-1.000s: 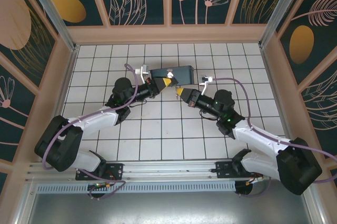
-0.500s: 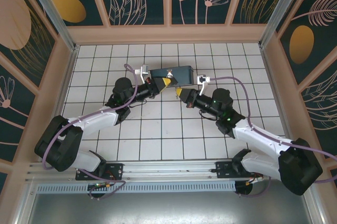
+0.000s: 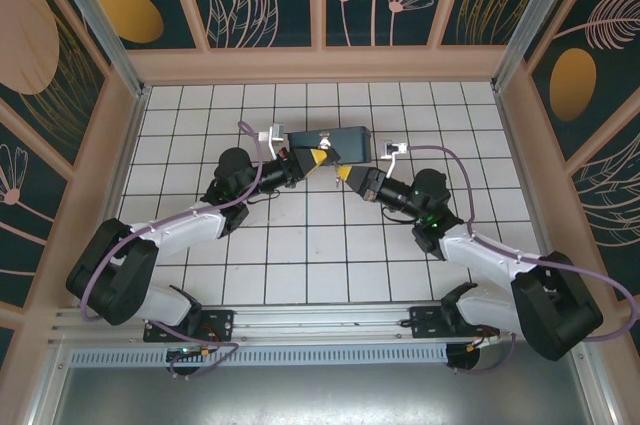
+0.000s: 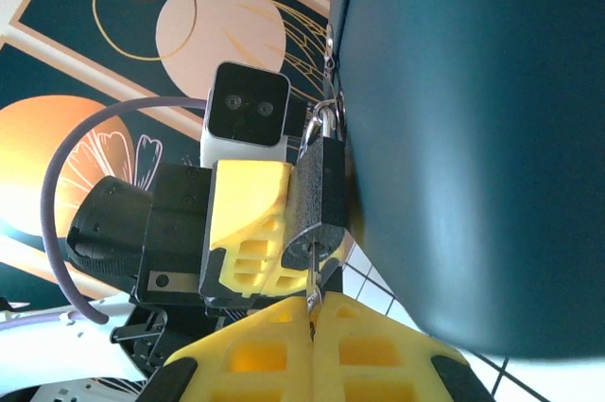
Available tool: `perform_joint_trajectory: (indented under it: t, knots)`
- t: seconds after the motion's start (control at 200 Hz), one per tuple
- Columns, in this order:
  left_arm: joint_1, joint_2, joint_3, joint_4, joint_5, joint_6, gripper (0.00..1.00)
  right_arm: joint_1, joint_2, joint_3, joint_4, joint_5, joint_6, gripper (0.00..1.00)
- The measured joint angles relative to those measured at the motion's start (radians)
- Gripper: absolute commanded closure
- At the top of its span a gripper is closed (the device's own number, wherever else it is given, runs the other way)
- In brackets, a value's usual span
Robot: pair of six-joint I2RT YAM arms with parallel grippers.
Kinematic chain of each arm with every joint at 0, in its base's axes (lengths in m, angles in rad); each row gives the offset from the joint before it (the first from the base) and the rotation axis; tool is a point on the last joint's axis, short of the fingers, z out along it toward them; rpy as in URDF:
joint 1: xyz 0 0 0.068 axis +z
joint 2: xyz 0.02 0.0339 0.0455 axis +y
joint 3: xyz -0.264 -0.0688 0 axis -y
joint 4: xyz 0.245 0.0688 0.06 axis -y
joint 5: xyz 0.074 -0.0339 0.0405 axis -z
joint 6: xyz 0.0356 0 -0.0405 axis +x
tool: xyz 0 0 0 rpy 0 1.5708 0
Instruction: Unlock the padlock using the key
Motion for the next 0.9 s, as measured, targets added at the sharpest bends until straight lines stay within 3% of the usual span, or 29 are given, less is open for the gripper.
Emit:
perform_joint_trajectory:
  t: [0.17, 0.355, 0.671, 0.806, 0.901]
  knots:
    - [0.009, -0.002, 0.0, -0.004, -0.002, 0.003, 1.0, 0.031, -0.006, 0.076, -0.155, 0.051, -0.085, 1.0]
    - [0.009, -0.004, 0.0, -0.007, -0.014, 0.003, 1.0, 0.033, -0.007, 0.097, -0.204, 0.064, -0.113, 1.0]
    - [0.0, -0.04, -0.012, -0.08, -0.063, -0.017, 1.0, 0.045, -0.043, 0.108, -0.277, 0.078, -0.142, 0.65]
    - [0.005, -0.052, -0.017, -0.137, -0.09, -0.024, 1.0, 0.023, -0.121, 0.106, -0.327, 0.081, -0.172, 0.56]
    - [0.009, -0.052, -0.029, -0.188, -0.113, -0.025, 1.0, 0.003, -0.193, 0.109, -0.38, 0.093, -0.223, 0.57]
